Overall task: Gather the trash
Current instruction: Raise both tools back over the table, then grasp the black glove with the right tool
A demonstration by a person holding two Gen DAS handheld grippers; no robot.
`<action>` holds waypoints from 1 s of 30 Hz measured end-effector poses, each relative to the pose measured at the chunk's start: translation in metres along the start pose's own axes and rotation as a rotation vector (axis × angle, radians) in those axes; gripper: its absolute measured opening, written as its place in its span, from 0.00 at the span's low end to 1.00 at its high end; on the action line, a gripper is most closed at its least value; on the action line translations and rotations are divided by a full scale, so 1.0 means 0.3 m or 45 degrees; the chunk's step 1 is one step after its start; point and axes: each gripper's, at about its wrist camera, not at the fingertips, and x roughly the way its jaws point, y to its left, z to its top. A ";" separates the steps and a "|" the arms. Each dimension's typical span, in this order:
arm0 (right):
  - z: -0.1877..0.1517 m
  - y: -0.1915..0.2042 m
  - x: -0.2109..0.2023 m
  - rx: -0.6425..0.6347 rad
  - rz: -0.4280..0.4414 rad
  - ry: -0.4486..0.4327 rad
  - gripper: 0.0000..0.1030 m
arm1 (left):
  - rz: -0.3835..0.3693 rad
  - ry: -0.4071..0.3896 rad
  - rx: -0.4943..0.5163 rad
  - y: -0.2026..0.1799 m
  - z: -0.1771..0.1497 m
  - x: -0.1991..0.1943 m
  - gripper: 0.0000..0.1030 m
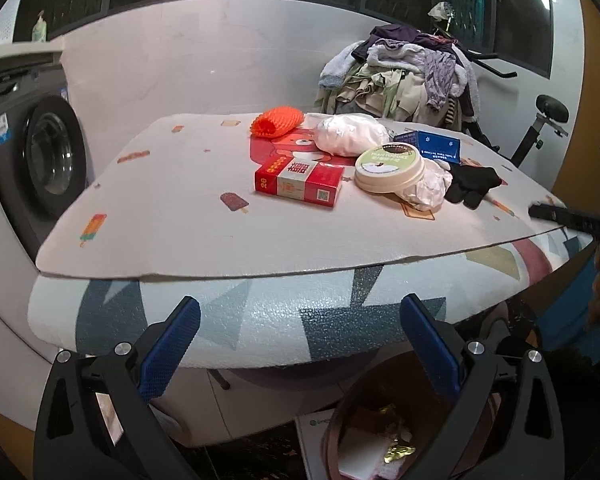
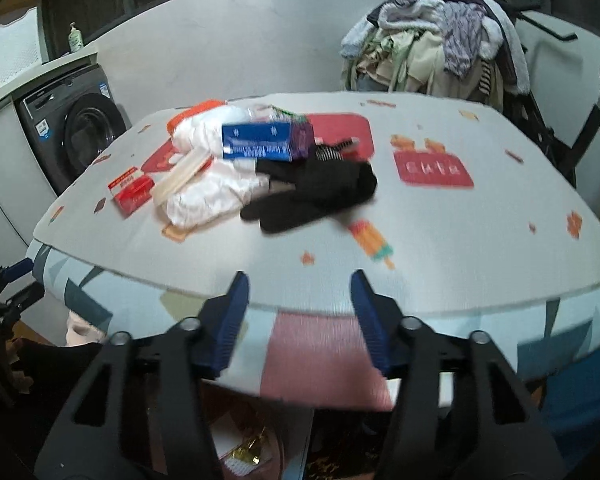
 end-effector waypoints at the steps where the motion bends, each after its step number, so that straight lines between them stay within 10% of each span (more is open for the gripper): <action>1: 0.018 0.001 0.008 -0.011 -0.007 -0.010 0.38 | 0.000 -0.003 0.011 -0.003 0.001 0.000 0.94; 16: 0.184 -0.137 0.245 0.223 -0.055 0.054 0.28 | -0.011 0.030 -0.089 0.050 0.012 0.040 0.95; 19: 0.185 -0.141 0.249 0.234 -0.037 0.050 0.11 | -0.040 0.062 -0.117 0.062 0.015 0.054 0.94; 30: 0.352 -0.148 -0.079 0.198 -0.026 -0.397 0.10 | -0.081 0.139 -0.174 0.088 0.127 0.101 0.94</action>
